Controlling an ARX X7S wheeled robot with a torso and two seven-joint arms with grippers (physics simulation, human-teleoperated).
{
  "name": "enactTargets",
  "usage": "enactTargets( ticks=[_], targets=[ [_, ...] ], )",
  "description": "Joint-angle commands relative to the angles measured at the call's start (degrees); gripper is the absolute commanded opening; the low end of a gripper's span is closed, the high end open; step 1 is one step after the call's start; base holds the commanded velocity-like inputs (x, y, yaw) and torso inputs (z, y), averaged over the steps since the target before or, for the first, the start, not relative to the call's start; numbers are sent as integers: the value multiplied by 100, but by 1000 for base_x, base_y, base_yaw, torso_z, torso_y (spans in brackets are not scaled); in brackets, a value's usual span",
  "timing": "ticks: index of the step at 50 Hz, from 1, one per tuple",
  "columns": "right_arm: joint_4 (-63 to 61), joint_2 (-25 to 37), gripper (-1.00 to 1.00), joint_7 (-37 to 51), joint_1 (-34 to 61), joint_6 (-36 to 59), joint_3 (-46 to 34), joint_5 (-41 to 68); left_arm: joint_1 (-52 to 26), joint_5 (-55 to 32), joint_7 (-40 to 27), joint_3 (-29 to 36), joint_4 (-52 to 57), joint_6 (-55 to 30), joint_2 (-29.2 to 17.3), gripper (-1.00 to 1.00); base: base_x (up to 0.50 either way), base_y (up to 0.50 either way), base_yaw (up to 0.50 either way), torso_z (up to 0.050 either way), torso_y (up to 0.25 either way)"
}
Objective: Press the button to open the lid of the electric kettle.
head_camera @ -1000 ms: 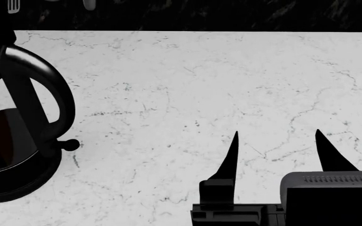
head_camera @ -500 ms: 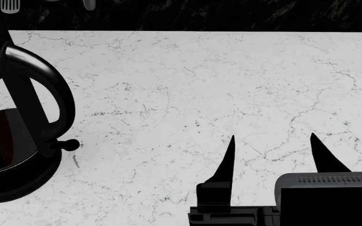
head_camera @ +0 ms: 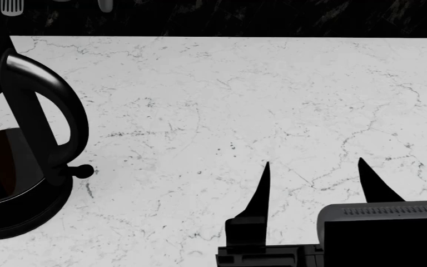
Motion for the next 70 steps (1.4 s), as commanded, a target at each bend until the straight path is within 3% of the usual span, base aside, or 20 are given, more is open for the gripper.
enactTargets(
  ticks=[1,3,4,8,9,14,27,35,46,56,63,70],
  targets=[
    [36,16,100,9,17,-32,-73,21,-5,482,474,122,-356,-213,127,100,0,0,0,0,0],
    [41,17,100,-25,7,-62,-97,-24,-12,917,864,128,-430,-196,209,100,0,0,0,0,0],
    [43,20,100,-24,2,-71,-96,-28,-58,1462,1430,181,-279,-249,251,100,0,0,0,0,0],
    [23,35,100,18,25,-57,-112,1,-262,2108,2064,386,-755,-159,502,100,0,0,0,0,0],
    [39,31,100,-18,-6,-85,-136,-54,-356,2289,2234,451,-975,-108,612,-100,0,0,0,0,0],
    [67,51,100,-102,-88,-176,-172,-171,-512,2808,2812,710,-1284,7,866,-100,0,0,0,0,0],
    [55,60,100,11,11,-143,-209,-21,-330,3031,2911,911,-1390,63,712,-100,0,0,0,0,0],
    [108,58,100,-104,-42,-233,-306,-189,-394,3514,3457,1157,-2019,385,953,-100,0,0,0,0,0],
    [132,94,100,-56,-31,-239,-313,-118,-196,3189,3268,1037,-1852,276,1069,-100,0,0,0,0,0],
    [224,33,100,-128,-16,-280,-484,-261,-15,2668,2600,842,-1434,35,812,-100,0,0,0,0,0],
    [263,53,100,-177,-68,-347,-502,-312,210,1892,1744,578,-980,-93,462,-100,0,0,0,0,0],
    [263,66,100,-155,-45,-349,-520,-298,371,1808,1663,579,-905,-17,371,-100,0,0,0,0,0]
  ],
)
